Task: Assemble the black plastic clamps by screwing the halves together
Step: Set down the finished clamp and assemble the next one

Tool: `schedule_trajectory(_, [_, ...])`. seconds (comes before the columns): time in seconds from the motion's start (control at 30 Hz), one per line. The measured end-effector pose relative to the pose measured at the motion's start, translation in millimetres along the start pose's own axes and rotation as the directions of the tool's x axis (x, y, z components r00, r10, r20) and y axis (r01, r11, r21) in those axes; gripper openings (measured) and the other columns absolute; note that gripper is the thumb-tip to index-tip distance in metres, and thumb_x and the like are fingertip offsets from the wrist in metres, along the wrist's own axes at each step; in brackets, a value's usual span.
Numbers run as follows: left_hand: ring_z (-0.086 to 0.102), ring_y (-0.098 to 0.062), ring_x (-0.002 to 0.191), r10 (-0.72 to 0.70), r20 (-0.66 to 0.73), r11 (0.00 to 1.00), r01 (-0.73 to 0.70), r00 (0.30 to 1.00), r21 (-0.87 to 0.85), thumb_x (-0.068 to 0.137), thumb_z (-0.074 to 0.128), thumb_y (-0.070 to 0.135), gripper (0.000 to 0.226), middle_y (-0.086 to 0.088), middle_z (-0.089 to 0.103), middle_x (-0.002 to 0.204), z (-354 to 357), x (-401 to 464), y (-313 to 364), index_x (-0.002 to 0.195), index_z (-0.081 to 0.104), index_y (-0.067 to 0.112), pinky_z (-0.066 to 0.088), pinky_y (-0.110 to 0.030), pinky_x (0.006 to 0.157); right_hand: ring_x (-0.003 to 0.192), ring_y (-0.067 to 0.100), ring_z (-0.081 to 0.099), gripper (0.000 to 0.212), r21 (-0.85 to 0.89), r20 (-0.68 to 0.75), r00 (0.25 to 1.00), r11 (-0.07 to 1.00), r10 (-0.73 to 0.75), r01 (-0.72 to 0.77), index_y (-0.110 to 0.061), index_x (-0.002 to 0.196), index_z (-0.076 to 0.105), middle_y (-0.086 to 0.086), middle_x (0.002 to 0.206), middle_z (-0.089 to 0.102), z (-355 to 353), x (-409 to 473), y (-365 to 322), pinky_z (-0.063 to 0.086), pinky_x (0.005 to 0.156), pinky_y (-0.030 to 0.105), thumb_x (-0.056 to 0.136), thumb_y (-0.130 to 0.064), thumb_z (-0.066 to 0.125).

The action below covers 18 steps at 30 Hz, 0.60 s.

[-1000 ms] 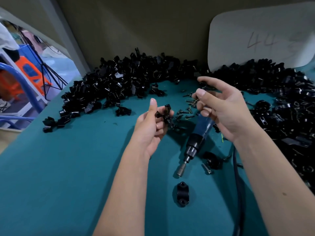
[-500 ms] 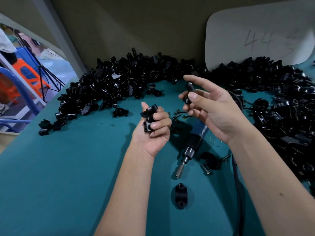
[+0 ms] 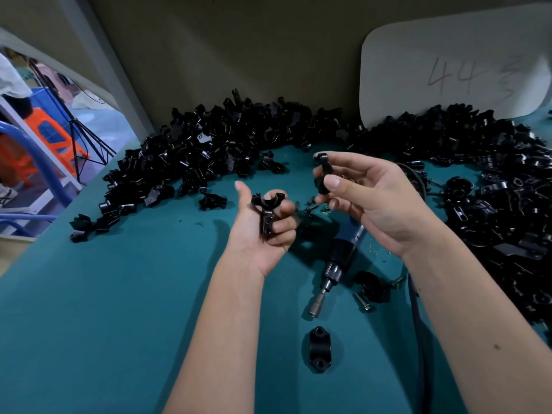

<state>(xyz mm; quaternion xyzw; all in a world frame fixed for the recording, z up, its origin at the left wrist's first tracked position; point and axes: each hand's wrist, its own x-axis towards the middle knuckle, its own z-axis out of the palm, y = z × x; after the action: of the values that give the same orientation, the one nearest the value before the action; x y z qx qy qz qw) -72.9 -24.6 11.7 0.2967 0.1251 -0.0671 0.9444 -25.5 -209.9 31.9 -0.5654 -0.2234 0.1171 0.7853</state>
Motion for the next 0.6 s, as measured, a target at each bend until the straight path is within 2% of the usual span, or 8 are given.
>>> schedule_trajectory(0.07, [0.036, -0.009, 0.038, 0.103, -0.128, 0.988, -0.086, 0.986, 0.131, 0.096, 0.023, 0.08, 0.072, -0.002, 0.058, 0.062, 1.7, 2.6, 2.1, 0.081, 0.053, 0.016, 0.02, -0.017, 0.032, 0.083, 0.028, 0.075, 0.035, -0.126, -0.011, 0.999, 0.991, -0.041, 0.039, -0.021, 0.118, 0.077, 0.008, 0.11, 0.075, -0.2, 1.6, 2.0, 0.057, 0.07, 0.025, 0.088, -0.004, 0.078])
schedule_trajectory(0.13, [0.04, -0.014, 0.042, 0.193, -0.196, 0.968, -0.154, 0.961, 0.199, 0.096, 0.022, 0.08, 0.075, -0.01, 0.066, 0.071, 3.4, 4.4, 2.2, 0.085, 0.052, 0.012, 0.026, -0.02, 0.033, 0.083, 0.029, 0.076, 0.041, -0.356, -0.045, 0.991, 0.929, -0.128, 0.104, -0.026, 0.12, 0.076, 0.001, 0.109, 0.075, 0.5, 2.9, 3.1, 0.056, 0.07, 0.027, 0.09, 0.001, 0.076])
schedule_trajectory(0.27, [0.056, -0.02, 0.058, 0.222, -0.248, 0.942, -0.143, 0.943, 0.302, 0.096, 0.042, 0.075, 0.067, -0.017, 0.07, 0.092, 5.6, 2.3, 2.6, 0.1, 0.051, 0.008, 0.041, -0.023, 0.044, 0.08, 0.021, 0.071, 0.048, -0.649, -0.055, 0.974, 0.749, -0.221, 0.133, -0.035, 0.126, 0.072, -0.009, 0.108, 0.067, 1.0, 2.0, 4.6, 0.062, 0.071, 0.034, 0.09, -0.003, 0.077])
schedule_trajectory(0.33, [0.058, -0.02, 0.07, 0.235, -0.231, 0.924, -0.143, 0.944, 0.355, 0.101, 0.062, 0.045, 0.039, -0.017, 0.064, 0.097, 6.3, 0.7, 1.4, 0.101, 0.053, 0.007, 0.046, -0.024, 0.052, 0.073, 0.024, 0.069, 0.055, -0.597, -0.073, 0.979, 0.795, -0.188, 0.108, -0.038, 0.132, 0.066, 0.0, 0.102, 0.061, 3.4, 0.7, 3.8, 0.06, 0.061, 0.032, 0.092, -0.001, 0.073])
schedule_trajectory(0.4, [0.059, -0.019, 0.076, 0.284, -0.195, 0.895, -0.186, 0.939, 0.406, 0.1, 0.06, 0.007, 0.007, -0.015, 0.059, 0.098, 5.9, 1.0, 0.2, 0.095, 0.056, 0.007, 0.048, -0.025, 0.057, 0.068, 0.025, 0.071, 0.049, -0.402, -0.115, 0.986, 0.913, -0.12, 0.064, -0.032, 0.131, 0.067, 0.008, 0.094, 0.057, 6.8, 0.3, 1.9, 0.058, 0.059, 0.03, 0.096, 0.001, 0.068])
schedule_trajectory(0.5, [0.061, -0.019, 0.078, 0.445, -0.157, 0.762, -0.281, 0.882, 0.583, 0.099, 0.056, -0.009, 0.021, -0.016, 0.06, 0.103, 4.8, 1.8, -1.2, 0.092, 0.061, 0.01, 0.054, -0.024, 0.068, 0.062, 0.022, 0.067, 0.023, -0.182, -0.186, 0.982, 0.983, -0.04, 0.006, -0.017, 0.114, 0.074, 0.007, 0.08, 0.06, 8.2, -0.5, -3.2, 0.055, 0.055, 0.026, 0.095, -0.004, 0.072])
schedule_trajectory(0.57, [0.068, -0.018, 0.081, 0.559, -0.137, 0.655, -0.334, 0.818, 0.678, 0.095, 0.067, -0.006, 0.026, -0.012, 0.067, 0.108, 5.3, -0.6, -1.9, 0.102, 0.066, 0.019, 0.057, -0.024, 0.075, 0.053, 0.016, 0.061, 0.006, -0.106, -0.252, 0.968, 0.994, 0.001, -0.029, -0.017, 0.098, 0.073, 0.002, 0.071, 0.065, 3.6, -1.2, -7.5, 0.048, 0.046, 0.022, 0.093, -0.018, 0.076])
schedule_trajectory(0.6, [0.071, -0.018, 0.085, 0.592, -0.154, 0.645, -0.35, 0.791, 0.679, 0.091, 0.073, -0.004, 0.035, -0.01, 0.07, 0.108, 3.7, -0.4, -1.5, 0.11, 0.066, 0.024, 0.059, -0.025, 0.079, 0.049, 0.013, 0.055, 0.011, -0.077, -0.293, 0.956, 0.996, 0.017, -0.042, -0.017, 0.09, 0.07, -0.001, 0.066, 0.063, 0.9, -1.0, -8.6, 0.043, 0.041, 0.021, 0.094, -0.025, 0.076])
